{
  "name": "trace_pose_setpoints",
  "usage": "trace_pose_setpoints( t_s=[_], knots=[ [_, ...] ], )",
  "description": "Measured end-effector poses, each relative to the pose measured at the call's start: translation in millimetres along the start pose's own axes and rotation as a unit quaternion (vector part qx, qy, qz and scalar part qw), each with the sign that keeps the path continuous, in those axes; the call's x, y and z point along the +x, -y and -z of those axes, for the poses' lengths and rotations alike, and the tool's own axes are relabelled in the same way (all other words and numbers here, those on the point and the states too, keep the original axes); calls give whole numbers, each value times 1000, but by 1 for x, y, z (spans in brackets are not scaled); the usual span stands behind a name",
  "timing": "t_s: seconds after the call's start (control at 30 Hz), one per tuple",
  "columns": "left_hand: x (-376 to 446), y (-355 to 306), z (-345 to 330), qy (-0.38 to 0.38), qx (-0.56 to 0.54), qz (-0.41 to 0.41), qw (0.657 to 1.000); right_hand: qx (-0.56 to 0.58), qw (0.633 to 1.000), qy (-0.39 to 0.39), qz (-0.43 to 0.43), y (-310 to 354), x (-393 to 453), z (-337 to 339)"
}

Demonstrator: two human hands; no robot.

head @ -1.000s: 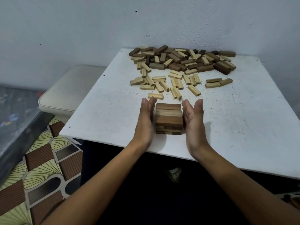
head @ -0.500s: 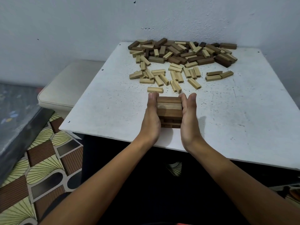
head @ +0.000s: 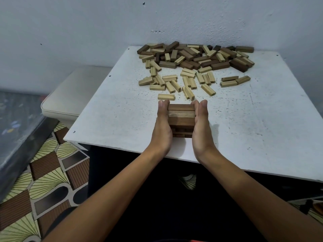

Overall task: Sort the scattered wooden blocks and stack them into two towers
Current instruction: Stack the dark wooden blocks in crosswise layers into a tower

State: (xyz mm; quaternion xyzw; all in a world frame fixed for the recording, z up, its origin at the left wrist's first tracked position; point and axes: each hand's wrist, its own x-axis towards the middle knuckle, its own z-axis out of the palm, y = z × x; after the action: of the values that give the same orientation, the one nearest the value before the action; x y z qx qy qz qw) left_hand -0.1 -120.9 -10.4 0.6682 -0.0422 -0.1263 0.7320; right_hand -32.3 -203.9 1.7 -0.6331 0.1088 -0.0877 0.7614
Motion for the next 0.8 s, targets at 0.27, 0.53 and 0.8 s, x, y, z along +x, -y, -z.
trace_pose_setpoints(
  t_s=[0.27, 0.53, 0.8],
  knots=[
    [2, 1, 3, -8, -22, 30, 999, 11, 1000, -9, -2, -3, 1, 4],
    [18, -13, 51, 63, 116, -78, 988, -20, 1000, -19, 11, 7, 14, 50],
    [27, -13, 78, 173, 379, -114, 902, -419, 886, 197, 27, 15, 22, 90]
  ],
)
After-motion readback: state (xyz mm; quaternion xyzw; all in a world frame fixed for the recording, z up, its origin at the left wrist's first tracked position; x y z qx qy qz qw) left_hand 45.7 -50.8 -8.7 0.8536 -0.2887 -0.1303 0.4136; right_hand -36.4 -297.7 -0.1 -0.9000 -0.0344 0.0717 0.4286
